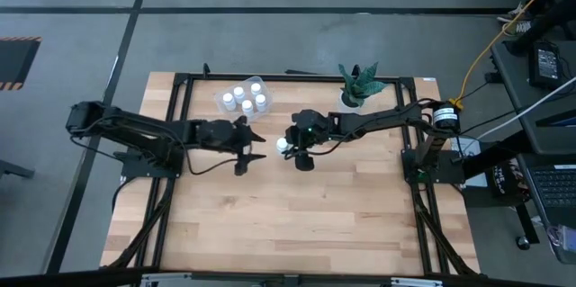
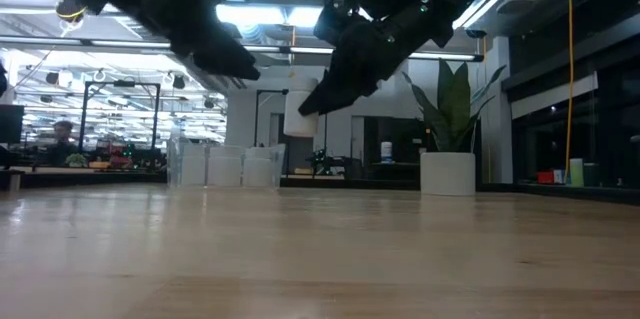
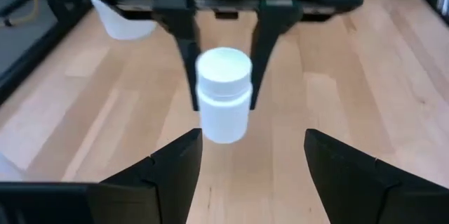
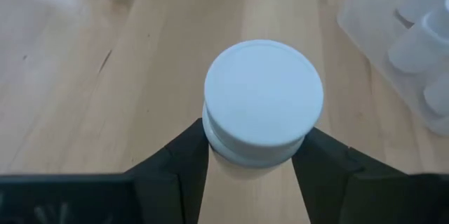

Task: Pick and place pill bottles into a basket
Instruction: Put the white pill bottle into the transparent container

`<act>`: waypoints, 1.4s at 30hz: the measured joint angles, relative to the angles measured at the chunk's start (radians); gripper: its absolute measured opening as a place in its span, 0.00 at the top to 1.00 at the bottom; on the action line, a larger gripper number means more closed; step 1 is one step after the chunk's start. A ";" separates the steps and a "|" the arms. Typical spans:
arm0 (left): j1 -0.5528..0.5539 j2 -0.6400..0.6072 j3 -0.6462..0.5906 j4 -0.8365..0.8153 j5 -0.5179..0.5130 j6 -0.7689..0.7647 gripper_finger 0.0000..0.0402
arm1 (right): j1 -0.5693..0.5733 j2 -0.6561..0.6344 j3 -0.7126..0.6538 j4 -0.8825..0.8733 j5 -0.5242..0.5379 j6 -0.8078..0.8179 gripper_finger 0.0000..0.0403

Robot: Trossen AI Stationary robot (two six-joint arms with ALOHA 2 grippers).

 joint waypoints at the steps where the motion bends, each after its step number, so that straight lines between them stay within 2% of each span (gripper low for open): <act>1: -0.005 0.022 0.032 -0.038 0.000 0.000 0.39 | 0.000 0.000 0.000 0.001 0.000 -0.002 0.57; 9: -0.033 0.173 0.292 -0.379 -0.036 -0.036 0.39 | -0.001 0.000 0.000 0.015 0.000 -0.007 0.57; 12: -0.044 0.209 0.355 -0.398 -0.085 -0.040 0.39 | 0.000 0.000 0.000 0.016 0.000 -0.029 0.57; 18: -0.045 0.248 0.406 -0.399 -0.109 -0.011 0.39 | 0.001 0.000 0.000 0.025 -0.007 -0.029 0.57; 26: -0.044 0.256 0.407 -0.388 -0.283 0.070 0.40 | 0.008 0.000 0.000 0.036 -0.011 -0.029 0.57; 34: -0.045 0.264 0.407 -0.376 -0.146 0.075 0.38 | 0.008 0.000 0.000 0.040 -0.011 -0.028 0.57; 42: -0.023 0.323 0.407 -0.334 -0.115 0.076 0.36 | 0.009 0.000 0.001 0.041 -0.012 -0.028 0.57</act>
